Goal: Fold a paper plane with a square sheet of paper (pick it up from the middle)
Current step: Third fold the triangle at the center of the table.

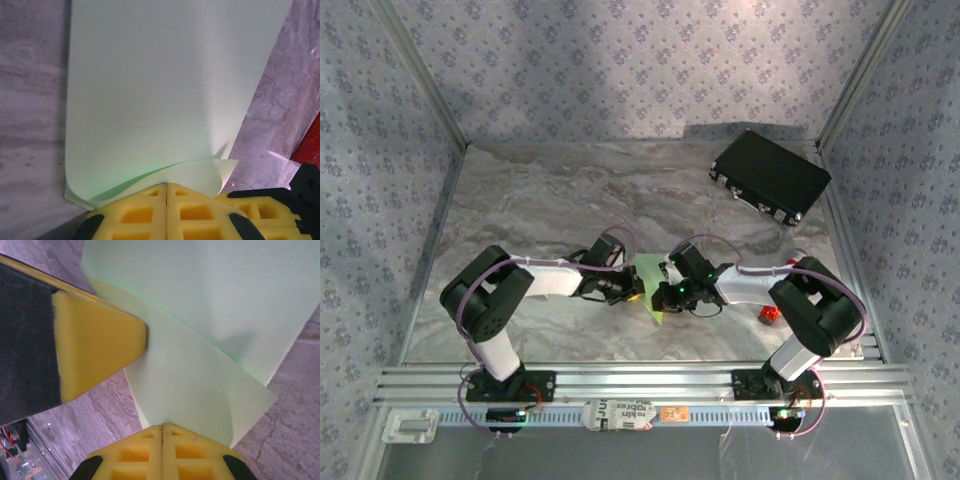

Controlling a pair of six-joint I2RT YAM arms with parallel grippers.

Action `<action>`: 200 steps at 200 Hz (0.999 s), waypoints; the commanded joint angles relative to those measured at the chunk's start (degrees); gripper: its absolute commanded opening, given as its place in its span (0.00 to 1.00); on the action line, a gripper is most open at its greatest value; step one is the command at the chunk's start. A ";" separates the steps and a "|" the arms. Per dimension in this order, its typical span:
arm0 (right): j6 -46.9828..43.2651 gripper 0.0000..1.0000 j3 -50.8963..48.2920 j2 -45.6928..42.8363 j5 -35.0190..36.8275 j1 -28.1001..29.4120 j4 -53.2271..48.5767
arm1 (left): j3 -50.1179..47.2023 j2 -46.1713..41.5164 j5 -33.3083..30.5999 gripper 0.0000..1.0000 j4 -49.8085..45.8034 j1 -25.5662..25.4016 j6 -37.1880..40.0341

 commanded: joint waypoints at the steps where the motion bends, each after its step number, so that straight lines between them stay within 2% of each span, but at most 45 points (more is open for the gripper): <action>1: -0.23 0.00 -2.68 2.17 2.84 -0.19 -6.25 | -2.24 1.81 -2.21 0.06 0.51 2.54 0.90; 51: -0.57 0.00 -3.24 1.73 3.70 -0.37 -7.05 | -2.49 0.40 -1.03 0.05 -3.23 9.79 4.72; 91: -1.01 0.00 -2.89 1.99 3.21 -0.69 -7.22 | -2.61 0.30 -0.69 0.04 -4.70 12.76 5.60; 119: -1.50 0.00 -2.47 1.55 3.37 -0.74 -7.91 | -2.52 -2.68 -2.81 0.04 -6.70 13.25 5.60; 152: -1.65 0.00 -2.25 0.79 3.18 -0.87 -8.01 | -1.83 -7.20 -2.42 0.05 -7.02 12.89 5.17; 200: -1.63 0.00 -1.64 0.81 3.12 -1.08 -8.18 | -0.34 -10.46 -0.54 0.08 -5.71 7.96 3.93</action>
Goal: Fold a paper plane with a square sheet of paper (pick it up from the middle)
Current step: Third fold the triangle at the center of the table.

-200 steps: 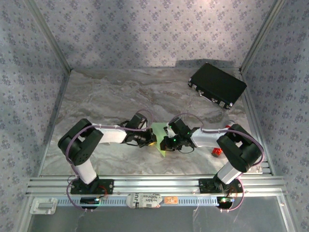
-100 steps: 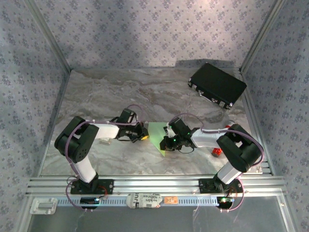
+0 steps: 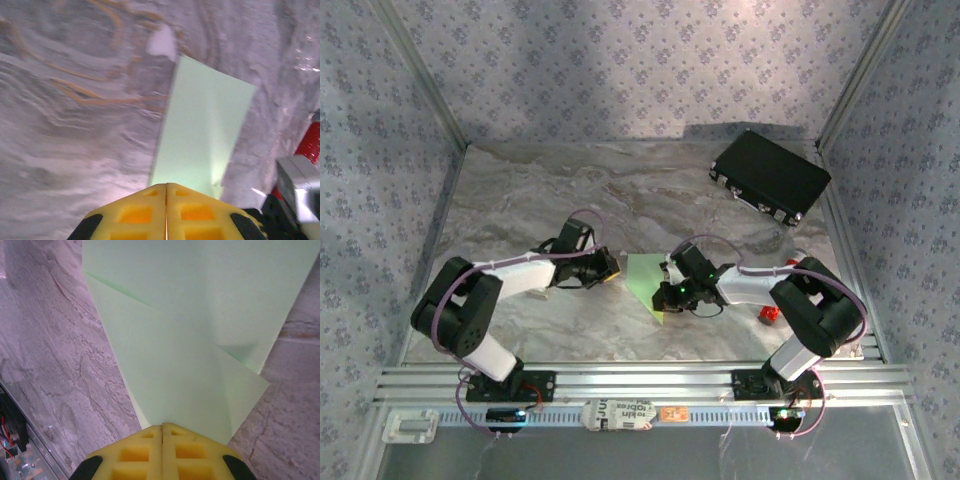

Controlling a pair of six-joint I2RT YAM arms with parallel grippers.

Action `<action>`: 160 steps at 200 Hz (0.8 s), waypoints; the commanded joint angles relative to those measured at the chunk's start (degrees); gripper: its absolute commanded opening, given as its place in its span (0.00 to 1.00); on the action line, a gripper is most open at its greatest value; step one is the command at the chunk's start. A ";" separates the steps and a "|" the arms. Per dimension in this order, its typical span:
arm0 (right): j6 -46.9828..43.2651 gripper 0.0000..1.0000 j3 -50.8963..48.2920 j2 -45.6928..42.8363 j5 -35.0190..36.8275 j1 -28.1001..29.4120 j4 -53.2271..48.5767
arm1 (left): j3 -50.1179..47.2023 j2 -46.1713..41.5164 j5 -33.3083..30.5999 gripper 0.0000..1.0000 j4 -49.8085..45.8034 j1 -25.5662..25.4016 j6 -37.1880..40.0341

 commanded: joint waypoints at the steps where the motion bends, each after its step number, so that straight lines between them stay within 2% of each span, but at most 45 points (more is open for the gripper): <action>1: -1.39 0.00 -1.25 1.14 3.14 -0.49 -8.26 | 1.25 -0.63 1.02 0.08 0.34 -2.86 -0.40; 42: -1.41 0.00 -1.08 0.98 3.21 -0.47 -8.10 | 1.65 4.79 3.82 0.07 6.39 -9.12 -3.27; 62: -1.41 0.00 -1.07 0.54 3.20 -0.52 -8.15 | 2.20 8.07 4.43 0.06 7.95 -10.61 -3.69; 111: -1.48 0.00 0.62 -2.53 2.37 -0.66 -7.91 | 1.57 11.54 1.95 0.03 5.52 -9.70 -2.13; 142: -3.13 0.00 2.63 -4.59 -1.09 -0.35 -5.24 | 0.62 11.29 2.10 0.02 5.78 -9.60 -2.00; 160: -2.30 0.00 3.69 -4.06 -0.70 0.78 -3.74 | 0.32 11.20 2.36 0.02 6.03 -9.59 -2.19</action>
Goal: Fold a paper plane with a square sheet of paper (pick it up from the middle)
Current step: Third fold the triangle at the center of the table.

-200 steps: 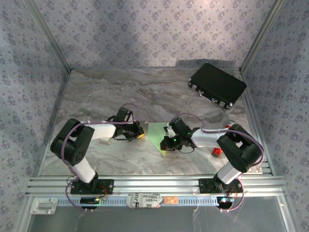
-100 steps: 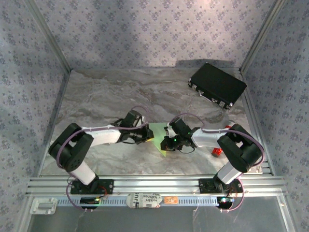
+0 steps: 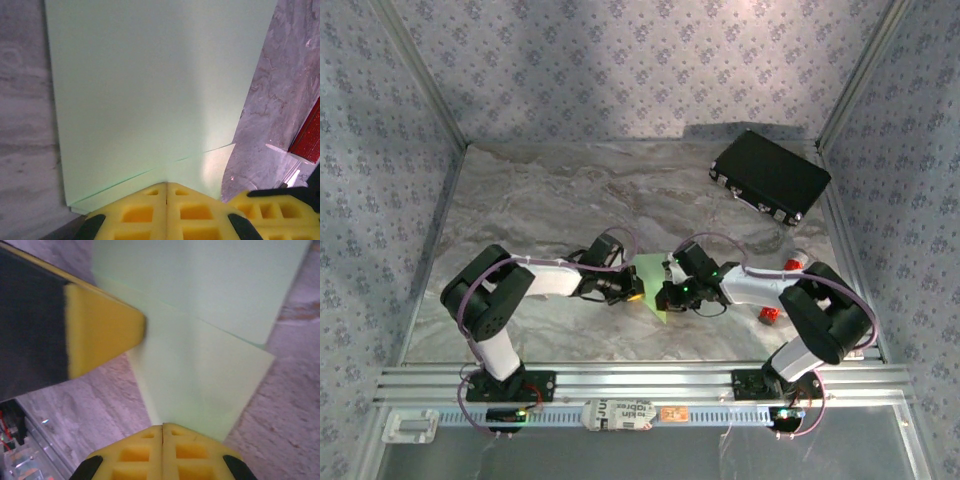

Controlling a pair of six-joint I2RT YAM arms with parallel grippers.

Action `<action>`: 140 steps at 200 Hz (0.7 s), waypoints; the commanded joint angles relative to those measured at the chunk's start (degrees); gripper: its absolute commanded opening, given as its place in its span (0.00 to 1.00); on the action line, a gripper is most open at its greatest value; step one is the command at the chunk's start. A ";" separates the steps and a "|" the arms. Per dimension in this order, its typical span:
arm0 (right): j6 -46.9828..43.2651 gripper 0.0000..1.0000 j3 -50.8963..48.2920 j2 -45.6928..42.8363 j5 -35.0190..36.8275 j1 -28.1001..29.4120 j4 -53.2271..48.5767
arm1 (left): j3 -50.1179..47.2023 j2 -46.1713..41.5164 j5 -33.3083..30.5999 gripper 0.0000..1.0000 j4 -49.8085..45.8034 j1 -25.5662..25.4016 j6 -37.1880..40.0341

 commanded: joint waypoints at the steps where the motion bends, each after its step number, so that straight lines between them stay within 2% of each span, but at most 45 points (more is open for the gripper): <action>1: -0.72 0.00 2.68 -0.74 -0.72 1.09 0.71 | -1.01 1.09 -1.09 0.02 -0.81 0.51 0.37; 65: 5.99 0.01 1.76 4.95 3.18 2.75 9.23 | -0.98 1.09 -0.78 0.02 -0.23 0.52 -0.08; 99: 5.68 0.01 -1.09 4.79 4.88 2.95 8.41 | -1.07 1.25 -0.72 0.01 -0.23 0.51 -0.08; 140: 5.13 0.01 -4.10 0.50 5.51 2.80 5.61 | -1.66 1.30 -0.91 0.01 0.47 0.52 -0.07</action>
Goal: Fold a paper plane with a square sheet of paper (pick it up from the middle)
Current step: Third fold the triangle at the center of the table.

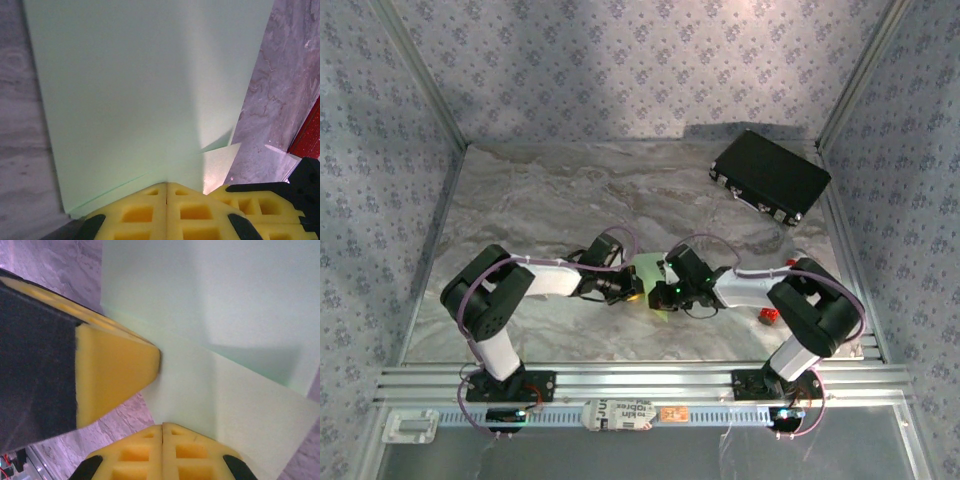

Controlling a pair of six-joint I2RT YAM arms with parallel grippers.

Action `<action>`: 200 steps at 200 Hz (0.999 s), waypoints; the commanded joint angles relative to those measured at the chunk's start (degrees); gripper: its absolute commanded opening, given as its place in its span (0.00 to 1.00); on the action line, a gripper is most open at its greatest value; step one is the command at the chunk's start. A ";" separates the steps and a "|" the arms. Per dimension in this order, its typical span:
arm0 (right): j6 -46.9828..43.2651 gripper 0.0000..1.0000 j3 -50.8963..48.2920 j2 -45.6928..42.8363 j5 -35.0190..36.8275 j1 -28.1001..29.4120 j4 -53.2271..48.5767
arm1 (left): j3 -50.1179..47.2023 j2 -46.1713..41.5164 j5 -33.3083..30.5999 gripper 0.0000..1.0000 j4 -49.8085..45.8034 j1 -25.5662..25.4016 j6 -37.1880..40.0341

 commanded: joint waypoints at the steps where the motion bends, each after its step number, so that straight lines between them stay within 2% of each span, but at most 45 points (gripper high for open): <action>1: 0.23 0.01 -2.13 -2.64 1.43 0.03 -3.90 | -1.45 1.30 -0.98 0.01 0.05 0.40 -0.10; 39: -0.30 0.02 1.15 -4.10 0.06 0.64 -3.70 | -1.68 1.41 -0.99 0.01 0.39 0.39 -0.32; 95: 2.53 0.03 3.25 4.12 0.52 1.65 2.81 | -1.92 1.59 -0.98 0.00 0.32 0.46 -0.49; 114: 2.51 0.03 2.97 5.54 2.14 2.38 2.02 | -1.91 1.64 -1.00 0.00 0.48 0.49 -0.50; 162: 2.77 0.03 -0.57 2.08 2.11 3.03 1.69 | -1.91 2.18 -0.95 0.00 0.23 0.65 -0.42; 200: 2.74 0.07 -3.91 -1.17 -0.63 1.83 3.19 | -1.99 2.73 -1.16 0.00 0.21 0.65 -0.05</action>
